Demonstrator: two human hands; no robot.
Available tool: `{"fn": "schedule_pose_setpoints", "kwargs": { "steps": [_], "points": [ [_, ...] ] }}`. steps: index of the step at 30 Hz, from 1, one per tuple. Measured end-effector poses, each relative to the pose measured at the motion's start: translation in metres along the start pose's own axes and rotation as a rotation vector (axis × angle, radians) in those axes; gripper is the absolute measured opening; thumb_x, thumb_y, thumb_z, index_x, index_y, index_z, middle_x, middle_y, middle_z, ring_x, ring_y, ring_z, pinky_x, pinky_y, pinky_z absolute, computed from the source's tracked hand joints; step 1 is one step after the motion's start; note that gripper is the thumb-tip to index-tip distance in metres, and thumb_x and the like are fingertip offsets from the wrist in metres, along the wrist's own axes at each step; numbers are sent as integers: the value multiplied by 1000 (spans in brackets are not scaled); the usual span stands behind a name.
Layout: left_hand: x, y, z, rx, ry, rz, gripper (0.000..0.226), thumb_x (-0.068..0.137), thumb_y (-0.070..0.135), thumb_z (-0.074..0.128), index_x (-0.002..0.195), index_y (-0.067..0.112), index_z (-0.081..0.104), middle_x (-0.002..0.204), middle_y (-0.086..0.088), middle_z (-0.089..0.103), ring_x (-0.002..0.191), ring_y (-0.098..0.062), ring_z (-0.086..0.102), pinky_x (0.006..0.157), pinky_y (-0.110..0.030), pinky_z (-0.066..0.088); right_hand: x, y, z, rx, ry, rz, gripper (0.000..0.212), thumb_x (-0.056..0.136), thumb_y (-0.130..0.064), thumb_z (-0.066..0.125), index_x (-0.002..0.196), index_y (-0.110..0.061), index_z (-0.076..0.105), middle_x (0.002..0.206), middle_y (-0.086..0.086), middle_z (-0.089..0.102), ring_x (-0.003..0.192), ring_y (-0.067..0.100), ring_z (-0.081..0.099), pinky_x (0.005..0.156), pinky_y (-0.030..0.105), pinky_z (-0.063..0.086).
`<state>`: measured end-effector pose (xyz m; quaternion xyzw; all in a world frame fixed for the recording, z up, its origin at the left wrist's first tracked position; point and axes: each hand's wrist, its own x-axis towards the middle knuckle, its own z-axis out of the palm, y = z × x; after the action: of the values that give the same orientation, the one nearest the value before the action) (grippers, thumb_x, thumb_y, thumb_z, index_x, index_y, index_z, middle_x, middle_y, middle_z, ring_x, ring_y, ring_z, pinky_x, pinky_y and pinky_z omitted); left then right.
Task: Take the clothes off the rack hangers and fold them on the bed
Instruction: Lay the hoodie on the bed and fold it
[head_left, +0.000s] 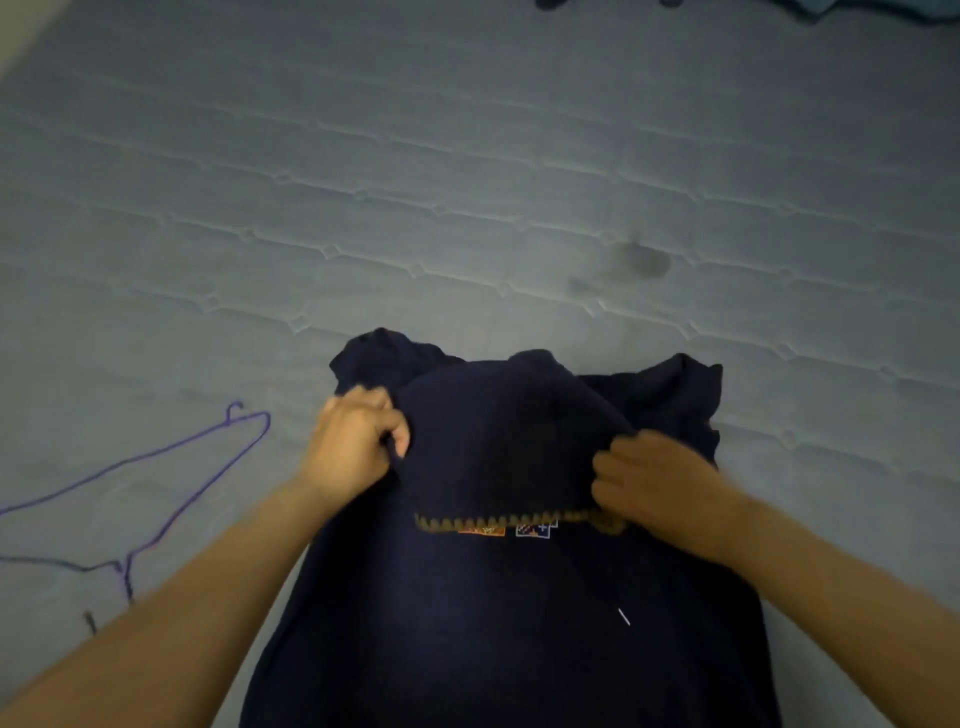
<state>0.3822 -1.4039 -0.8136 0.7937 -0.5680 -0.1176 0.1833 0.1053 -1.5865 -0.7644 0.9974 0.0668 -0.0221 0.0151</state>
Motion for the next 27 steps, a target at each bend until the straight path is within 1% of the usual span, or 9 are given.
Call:
{"fn": "schedule_pose_setpoints", "kwargs": {
  "steps": [4, 6, 9, 13, 16, 20, 22, 25, 27],
  "points": [
    [-49, 2, 40, 125, -260, -148, 39, 55, -8, 67, 62, 30, 66, 74, 5, 53, 73, -26, 55, 68, -30, 27, -34, -62, 68, 207, -339, 94, 38, 26, -30, 87, 51, -29, 58, 58, -11, 53, 51, 7, 50, 46, 18, 33],
    [-62, 6, 52, 141, -305, -198, 35, 62, -5, 65, 71, 28, 70, 84, 2, 57, 82, -27, 55, 71, -30, 26, -46, -82, 87, 288, -325, 171, 30, 39, -41, 83, 51, -31, 57, 58, -14, 51, 52, 4, 48, 48, 15, 28],
    [-70, 11, 59, 78, -108, -219, 30, 59, 0, 73, 77, 23, 69, 85, 0, 58, 75, -29, 57, 66, -32, 39, -45, -86, 85, 503, -83, 569, 27, 81, -43, 55, 60, -27, 51, 62, -14, 48, 54, 3, 44, 49, 19, 35],
    [-69, 25, 66, 39, 89, -197, 25, 67, 27, 81, 87, 19, 69, 95, -1, 57, 81, -24, 53, 68, -36, 46, -25, -62, 79, 698, 154, 1154, 22, 84, -36, 61, 83, -18, 49, 84, -4, 51, 71, 13, 52, 61, 32, 48],
    [-67, 36, 79, 35, 57, -157, 33, 67, 39, 80, 93, 21, 69, 100, 2, 57, 87, -20, 54, 72, -35, 45, -14, -48, 90, 981, 51, 1463, 45, 84, -31, 66, 120, -12, 48, 118, 6, 49, 103, 23, 54, 83, 34, 47],
    [-64, 45, 103, 101, -133, -119, 54, 67, 32, 80, 117, 18, 64, 124, -3, 55, 108, -25, 54, 82, -38, 52, -10, -51, 101, 1164, 27, 1464, 28, 88, -24, 63, 112, -10, 57, 104, 1, 61, 97, 17, 57, 73, 20, 43],
    [-67, 47, 111, 149, -179, -136, 53, 67, 26, 81, 117, 18, 65, 125, -4, 56, 108, -25, 56, 72, -36, 55, -13, -52, 102, 1099, 59, 1415, 19, 86, -23, 66, 100, -12, 57, 85, -8, 57, 79, 6, 55, 59, 11, 37],
    [-74, 46, 117, 226, -191, -66, 28, 56, 23, 89, 79, 22, 73, 82, 1, 63, 68, -17, 61, 36, -22, 42, -22, -53, 102, 1025, 55, 1366, 18, 82, -21, 71, 90, -15, 56, 77, -11, 53, 69, -1, 48, 56, 7, 34],
    [-80, 42, 117, 244, -178, 3, 22, 55, 26, 89, 64, 24, 70, 65, 6, 58, 54, -13, 57, 31, -16, 30, -30, -54, 101, 990, 14, 1302, 20, 79, -20, 73, 79, -18, 53, 74, -10, 53, 67, 0, 49, 55, 8, 35]
  ]
}}
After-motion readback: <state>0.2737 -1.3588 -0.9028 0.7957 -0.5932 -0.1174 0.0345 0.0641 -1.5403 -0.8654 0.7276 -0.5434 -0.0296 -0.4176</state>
